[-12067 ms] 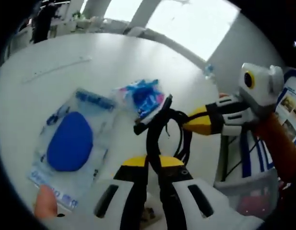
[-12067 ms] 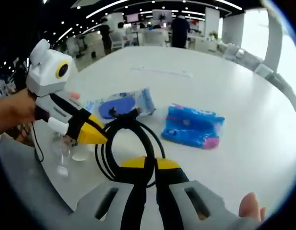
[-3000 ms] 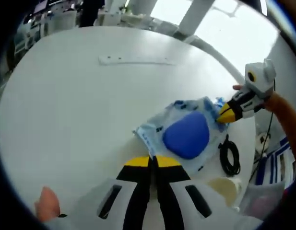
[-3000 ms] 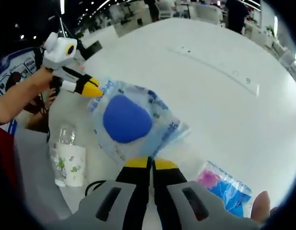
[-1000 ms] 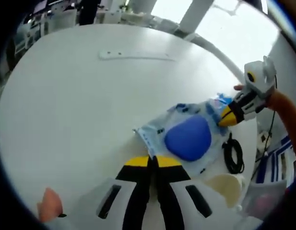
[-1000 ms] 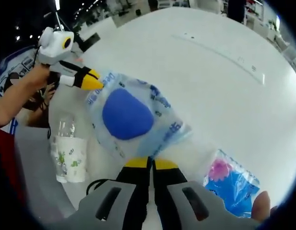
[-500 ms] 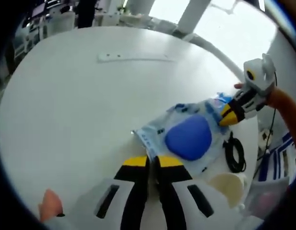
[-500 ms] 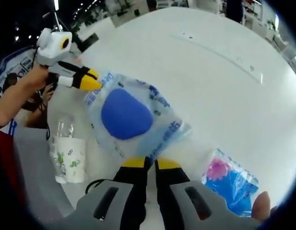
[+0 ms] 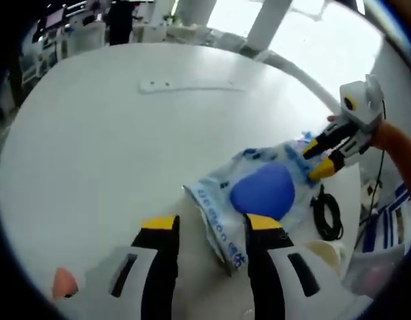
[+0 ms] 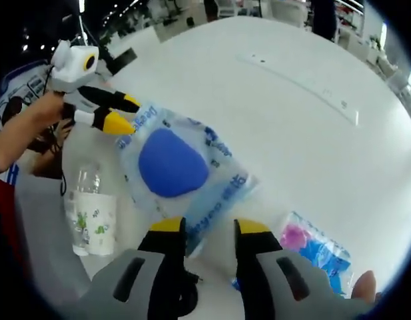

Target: Arrange the tabletop items into an orderly group along one side of the table until the central work area is clear of visible clutter.

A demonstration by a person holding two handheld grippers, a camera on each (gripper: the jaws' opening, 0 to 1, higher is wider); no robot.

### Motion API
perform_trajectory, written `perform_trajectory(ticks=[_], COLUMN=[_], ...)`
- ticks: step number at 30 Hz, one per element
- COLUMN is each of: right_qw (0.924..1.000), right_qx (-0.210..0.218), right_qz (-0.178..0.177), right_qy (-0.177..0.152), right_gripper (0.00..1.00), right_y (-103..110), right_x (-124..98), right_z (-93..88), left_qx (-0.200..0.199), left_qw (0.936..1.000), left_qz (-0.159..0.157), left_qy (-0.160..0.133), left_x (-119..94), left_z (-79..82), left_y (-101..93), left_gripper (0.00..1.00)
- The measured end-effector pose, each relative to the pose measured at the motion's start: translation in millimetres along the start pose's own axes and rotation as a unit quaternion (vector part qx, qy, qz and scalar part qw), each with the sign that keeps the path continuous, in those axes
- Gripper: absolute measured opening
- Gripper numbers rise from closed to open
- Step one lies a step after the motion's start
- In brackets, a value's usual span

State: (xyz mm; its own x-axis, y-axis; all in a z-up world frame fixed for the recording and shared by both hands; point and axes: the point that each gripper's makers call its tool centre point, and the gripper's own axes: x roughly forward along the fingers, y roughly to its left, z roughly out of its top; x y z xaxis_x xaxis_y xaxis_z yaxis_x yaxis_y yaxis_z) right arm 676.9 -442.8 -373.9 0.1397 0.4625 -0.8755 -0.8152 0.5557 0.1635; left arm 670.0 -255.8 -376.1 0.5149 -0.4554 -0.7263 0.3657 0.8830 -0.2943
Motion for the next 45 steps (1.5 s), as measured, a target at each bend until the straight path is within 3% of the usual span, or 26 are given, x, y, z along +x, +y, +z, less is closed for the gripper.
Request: perform_trajectory(ticks=[6, 8, 11, 15, 31, 45], right_qw=[0.9989, 0.9968, 0.9952, 0.9932, 0.9883, 0.9854], right_qx=[-0.025, -0.037, -0.044, -0.055, -0.082, -0.111], right_qz=[-0.020, -0.037, -0.043, -0.049, -0.053, -0.046], right_qy=[-0.034, -0.061, -0.076, -0.090, -0.117, -0.121], right_gripper=[0.54, 0.63, 0.72, 0.79, 0.80, 0.79], right_y=[0.4, -1.9, 1.6, 6.7, 35.9, 79.8], right_x=[-7.7, -10.7, -15.2, -19.3, -43.5, -66.1], right_z=[13.8, 24.3, 29.6, 35.2, 39.3, 27.7], left_qx=[-0.001, 0.002, 0.021, 0.025, 0.030, 0.024], left_qw=[0.9998, 0.9993, 0.9976, 0.9969, 0.9939, 0.9895], left_qz=[0.009, 0.008, 0.002, 0.002, -0.004, -0.016], left_qy=[-0.017, -0.036, -0.065, -0.074, -0.106, -0.142], left_x=[-5.6, -8.8, -16.2, -24.2, -59.9, -99.7], left_z=[1.7, 5.5, 12.4, 12.7, 13.0, 1.5], left_y=[2.0, 1.2, -1.4, 1.3, 0.1, -16.9], left_gripper=[0.66, 0.74, 0.77, 0.81, 0.85, 0.86])
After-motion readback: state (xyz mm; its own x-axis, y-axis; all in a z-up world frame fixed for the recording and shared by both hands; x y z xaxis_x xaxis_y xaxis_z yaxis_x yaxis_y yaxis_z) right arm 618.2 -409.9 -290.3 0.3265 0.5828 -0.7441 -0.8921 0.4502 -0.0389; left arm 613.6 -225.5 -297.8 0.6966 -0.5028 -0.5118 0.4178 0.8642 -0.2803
